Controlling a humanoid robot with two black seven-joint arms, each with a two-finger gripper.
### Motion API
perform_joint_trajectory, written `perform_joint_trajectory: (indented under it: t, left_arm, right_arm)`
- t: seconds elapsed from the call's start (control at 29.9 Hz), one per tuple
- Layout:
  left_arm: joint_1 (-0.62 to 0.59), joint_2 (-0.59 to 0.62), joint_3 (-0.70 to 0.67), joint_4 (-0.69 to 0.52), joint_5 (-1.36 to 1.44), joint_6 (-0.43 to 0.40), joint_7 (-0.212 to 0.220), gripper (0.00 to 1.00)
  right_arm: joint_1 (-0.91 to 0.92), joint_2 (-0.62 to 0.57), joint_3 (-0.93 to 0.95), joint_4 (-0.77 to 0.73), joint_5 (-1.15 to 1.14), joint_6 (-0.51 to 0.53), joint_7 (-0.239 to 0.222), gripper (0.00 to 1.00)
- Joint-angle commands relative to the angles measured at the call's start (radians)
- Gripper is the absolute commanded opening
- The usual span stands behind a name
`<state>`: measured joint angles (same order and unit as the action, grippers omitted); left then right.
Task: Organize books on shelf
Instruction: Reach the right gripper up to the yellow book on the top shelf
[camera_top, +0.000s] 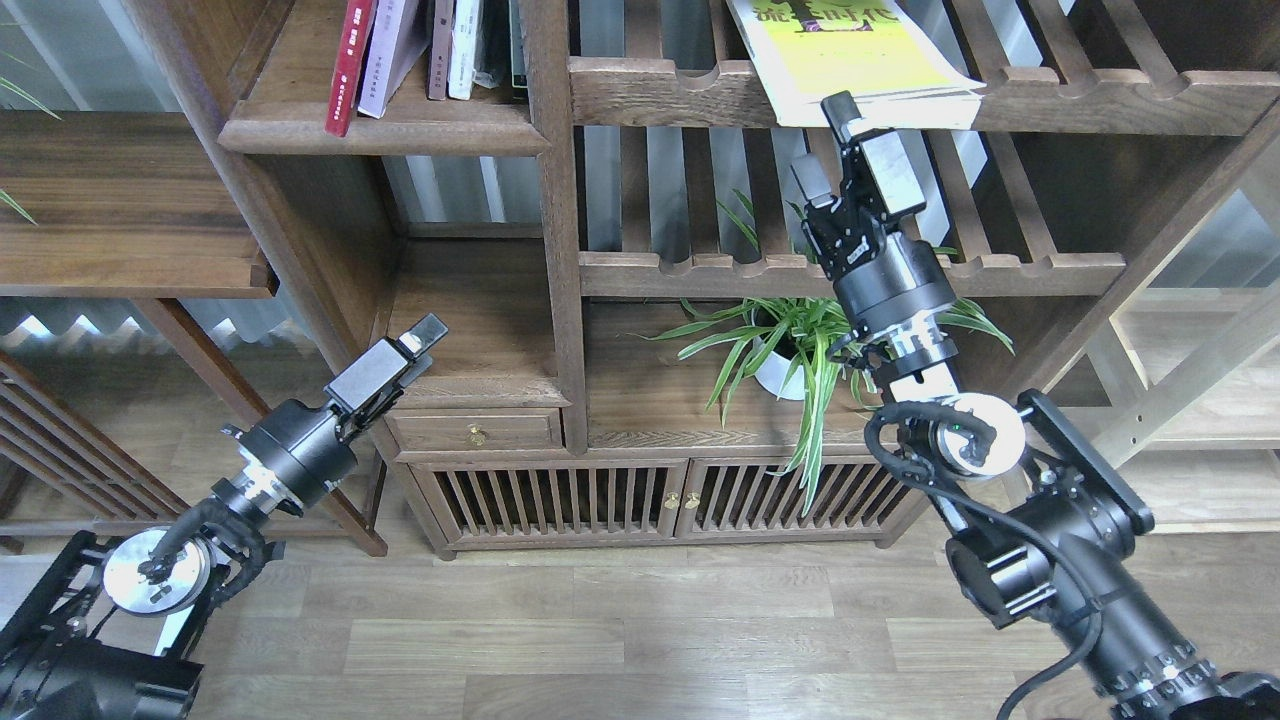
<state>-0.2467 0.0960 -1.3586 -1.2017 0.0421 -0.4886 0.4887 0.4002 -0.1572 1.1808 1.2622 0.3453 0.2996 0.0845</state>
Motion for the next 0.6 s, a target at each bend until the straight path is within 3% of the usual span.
perform_joint_trajectory:
  t: [0.0,0.4,0.57]
  left_arm:
    - [0.001,0.005,-0.001,0.001,0.001,0.000,0.000,0.98]
    - [0.009,0.007,-0.001,0.001,0.001,0.000,0.000,0.98]
    - [0.009,0.005,-0.001,0.001,-0.001,0.000,0.000,0.98]
  right_arm:
    - [0.019,-0.002,0.003,-0.013,0.000,-0.027,0.000,0.99]
    - [0.081,-0.016,0.039,-0.063,0.000,-0.039,0.000,0.98]
    - [0.081,-0.016,0.040,-0.064,0.000,-0.039,0.000,0.90]
